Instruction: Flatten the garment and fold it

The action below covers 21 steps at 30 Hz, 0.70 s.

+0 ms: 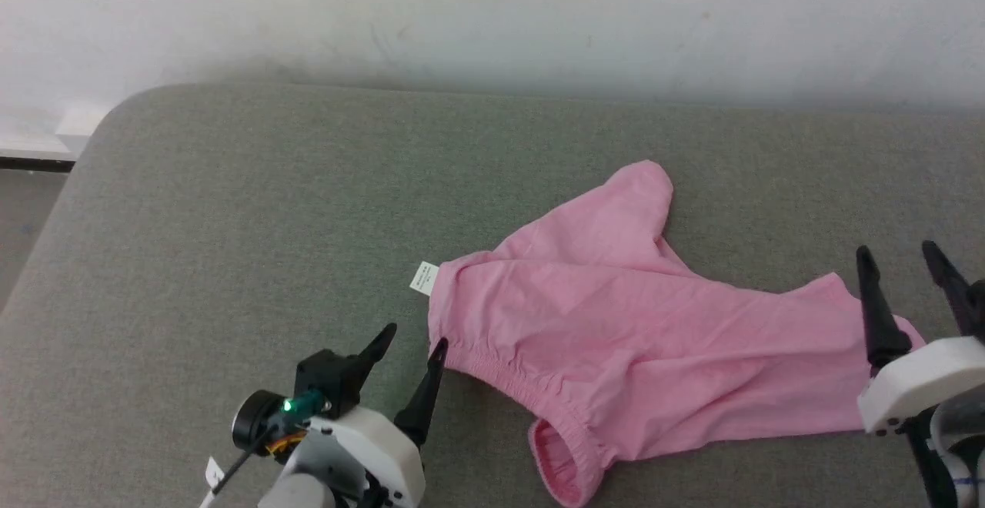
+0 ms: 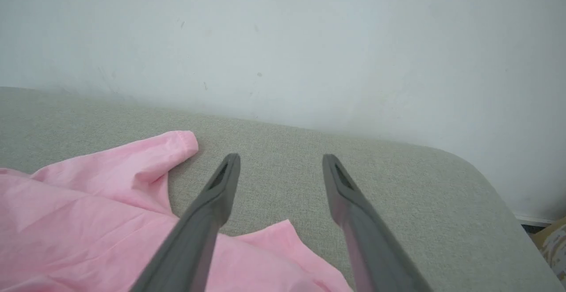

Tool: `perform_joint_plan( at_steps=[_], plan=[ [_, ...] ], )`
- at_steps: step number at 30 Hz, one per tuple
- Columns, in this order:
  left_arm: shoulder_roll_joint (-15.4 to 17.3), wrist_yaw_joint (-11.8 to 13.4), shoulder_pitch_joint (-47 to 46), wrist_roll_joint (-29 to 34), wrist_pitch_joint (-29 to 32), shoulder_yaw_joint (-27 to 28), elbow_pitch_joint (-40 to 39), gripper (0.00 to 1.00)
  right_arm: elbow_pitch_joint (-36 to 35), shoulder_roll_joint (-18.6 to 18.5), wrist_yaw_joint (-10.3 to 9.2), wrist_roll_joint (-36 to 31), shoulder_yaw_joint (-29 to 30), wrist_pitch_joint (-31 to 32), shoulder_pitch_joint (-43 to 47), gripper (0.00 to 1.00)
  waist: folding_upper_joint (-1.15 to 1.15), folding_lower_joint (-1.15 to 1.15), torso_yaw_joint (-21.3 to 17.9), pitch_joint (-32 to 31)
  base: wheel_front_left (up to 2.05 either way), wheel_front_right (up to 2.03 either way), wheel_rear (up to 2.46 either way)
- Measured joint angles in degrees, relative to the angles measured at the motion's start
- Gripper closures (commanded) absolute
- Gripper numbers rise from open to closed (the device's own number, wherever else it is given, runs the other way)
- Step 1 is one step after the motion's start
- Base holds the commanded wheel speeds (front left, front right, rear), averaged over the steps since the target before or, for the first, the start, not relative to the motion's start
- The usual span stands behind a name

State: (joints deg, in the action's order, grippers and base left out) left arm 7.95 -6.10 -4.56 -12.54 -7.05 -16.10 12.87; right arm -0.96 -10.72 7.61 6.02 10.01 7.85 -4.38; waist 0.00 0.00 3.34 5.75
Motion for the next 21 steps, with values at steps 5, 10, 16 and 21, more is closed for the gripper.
perform_joint_plan(
  at_steps=[5, 10, 16, 21],
  plan=[
    [1.3, -0.5, -5.9, -3.1, 10.7, -0.5, 3.0, 0.00, -1.9, 4.3, 0.00, -0.6, -1.4, -5.7, 3.1, 0.00, 0.00, 0.00, -2.3, 1.9, 0.00, 0.00, 0.00],
    [3.5, -0.9, -10.8, -4.0, 18.8, -1.7, 6.3, 0.00, -0.9, 5.7, 0.00, -1.3, -2.6, -8.1, 3.5, 0.00, 0.00, 0.01, -4.4, 4.3, 0.00, 0.00, 0.00],
    [8.0, -1.0, -15.2, -7.0, 21.8, -5.0, 7.3, 1.00, 0.6, 6.5, 0.00, -1.6, -3.0, -10.0, 2.2, 0.00, 0.00, 0.01, -6.7, 6.8, 0.00, 0.00, 0.00],
    [14.4, -1.0, -20.9, -8.3, 21.1, -5.5, 7.4, 1.00, 0.8, 7.0, 0.00, -2.1, -3.1, -11.0, 0.9, 0.00, 0.00, 0.01, -8.4, 8.4, 0.00, 0.00, 0.00]
  ],
)
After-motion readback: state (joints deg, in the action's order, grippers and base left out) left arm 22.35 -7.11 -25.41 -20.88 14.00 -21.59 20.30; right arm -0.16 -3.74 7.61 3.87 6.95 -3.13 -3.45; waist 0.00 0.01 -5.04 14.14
